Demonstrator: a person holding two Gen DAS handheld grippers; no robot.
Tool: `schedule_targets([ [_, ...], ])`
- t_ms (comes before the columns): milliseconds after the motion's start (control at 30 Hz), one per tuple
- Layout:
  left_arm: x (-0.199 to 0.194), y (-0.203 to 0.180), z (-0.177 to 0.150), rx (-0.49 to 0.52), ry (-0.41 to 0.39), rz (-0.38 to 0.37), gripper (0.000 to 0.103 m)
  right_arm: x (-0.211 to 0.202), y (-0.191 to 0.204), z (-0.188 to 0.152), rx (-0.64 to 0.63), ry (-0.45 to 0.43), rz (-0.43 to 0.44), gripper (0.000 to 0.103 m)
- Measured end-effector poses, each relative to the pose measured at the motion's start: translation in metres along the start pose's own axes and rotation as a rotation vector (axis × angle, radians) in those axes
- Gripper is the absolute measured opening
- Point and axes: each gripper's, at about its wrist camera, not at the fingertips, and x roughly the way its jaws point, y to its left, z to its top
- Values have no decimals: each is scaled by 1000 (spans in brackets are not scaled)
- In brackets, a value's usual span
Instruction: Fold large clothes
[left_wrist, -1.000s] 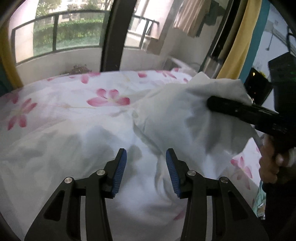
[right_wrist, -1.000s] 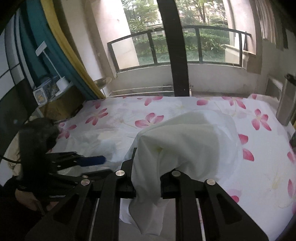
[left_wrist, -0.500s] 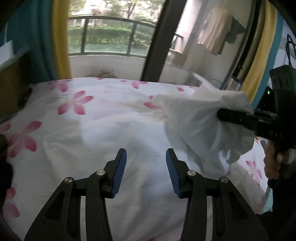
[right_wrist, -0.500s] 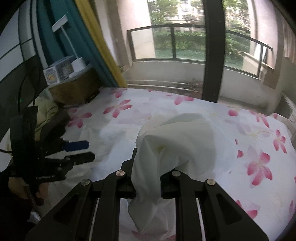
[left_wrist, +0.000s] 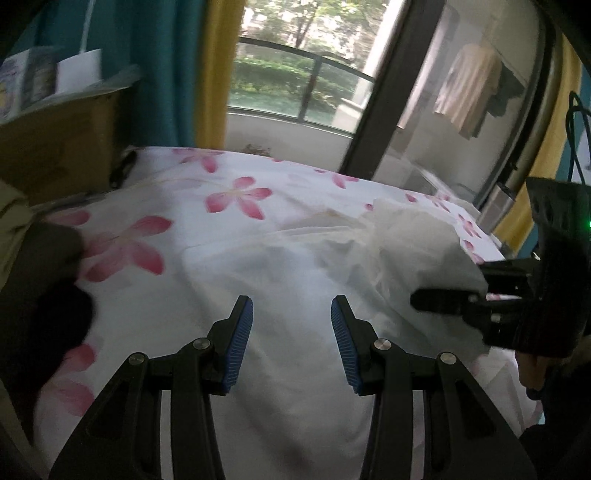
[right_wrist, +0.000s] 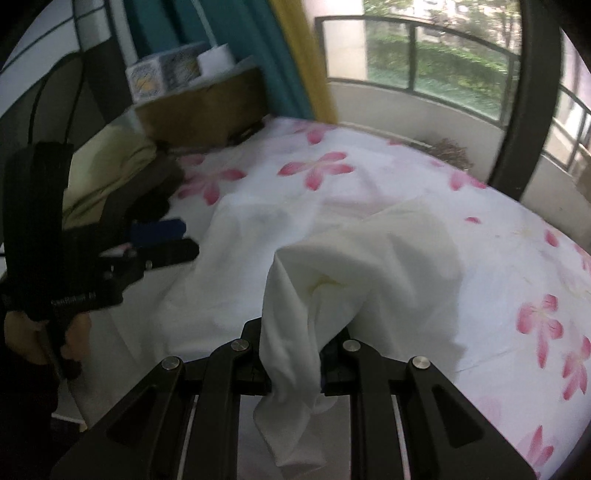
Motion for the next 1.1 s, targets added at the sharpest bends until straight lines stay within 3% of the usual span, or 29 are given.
schedule_targets([
  [267,-15,32,-6,-57,-16,59,46,26,35,-1,-110,68,22,22],
  [433,-21,46,-9,-96,-23,84,46,43,65,-3,-230,118,76,41],
  [500,-26,50,-9,-103,-32,97,46,47,79,-7,-288,134,116,57],
  [533,-28,51,-9,-108,-35,102,46,47,83,-8,-302,132,128,59],
  [800,-40,54,-1,-124,-65,135,46,7,87,-16,-343,24,158,62],
  [967,-37,35,6,-97,-67,112,46,-27,72,-17,-308,-63,141,65],
  [1100,-25,11,10,-55,-45,73,46,-37,50,-22,-247,-84,90,66],
])
